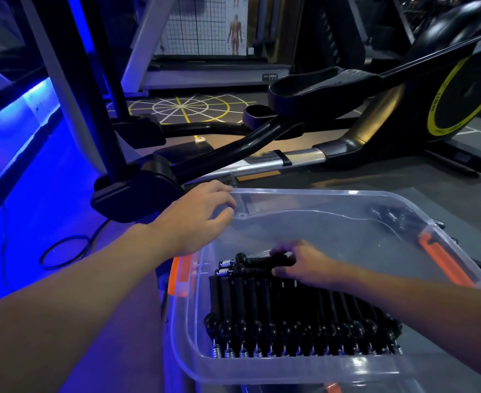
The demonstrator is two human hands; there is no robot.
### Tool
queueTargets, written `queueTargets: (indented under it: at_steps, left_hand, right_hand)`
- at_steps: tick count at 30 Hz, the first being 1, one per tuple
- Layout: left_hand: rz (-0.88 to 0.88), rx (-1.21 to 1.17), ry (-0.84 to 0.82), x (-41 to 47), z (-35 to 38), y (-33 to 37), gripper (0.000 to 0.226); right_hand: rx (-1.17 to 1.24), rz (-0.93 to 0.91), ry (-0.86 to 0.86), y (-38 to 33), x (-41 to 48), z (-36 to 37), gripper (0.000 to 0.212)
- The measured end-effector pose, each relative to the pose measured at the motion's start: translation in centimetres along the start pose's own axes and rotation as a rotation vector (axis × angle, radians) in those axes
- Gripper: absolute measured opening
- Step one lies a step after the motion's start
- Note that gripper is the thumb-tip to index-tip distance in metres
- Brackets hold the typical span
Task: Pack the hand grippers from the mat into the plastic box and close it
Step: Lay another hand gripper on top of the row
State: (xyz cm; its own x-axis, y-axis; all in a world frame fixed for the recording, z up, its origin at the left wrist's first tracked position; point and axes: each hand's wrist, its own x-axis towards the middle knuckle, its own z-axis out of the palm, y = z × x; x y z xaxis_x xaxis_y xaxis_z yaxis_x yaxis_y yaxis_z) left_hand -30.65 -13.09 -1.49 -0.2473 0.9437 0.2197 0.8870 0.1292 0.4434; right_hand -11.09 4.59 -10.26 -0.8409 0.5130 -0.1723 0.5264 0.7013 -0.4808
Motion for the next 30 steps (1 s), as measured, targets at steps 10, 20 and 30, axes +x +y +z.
queueTargets:
  at_steps: [10,20,30]
  left_hand:
    - [-0.005,0.03,-0.039,0.0,-0.2,0.4,0.042]
    - [0.004,0.295,-0.008,3.1,-0.2,4.0,0.062]
    - [0.219,0.193,-0.112,8.7,5.2,16.6,0.047]
  right_hand:
    - [-0.039,-0.021,-0.032,-0.7,-1.1,-1.3,0.037]
    - [0.066,-0.043,0.037,-1.5,-8.3,-8.4,0.03]
    - [0.333,0.075,0.829,10.4,-14.0,-16.7,0.024]
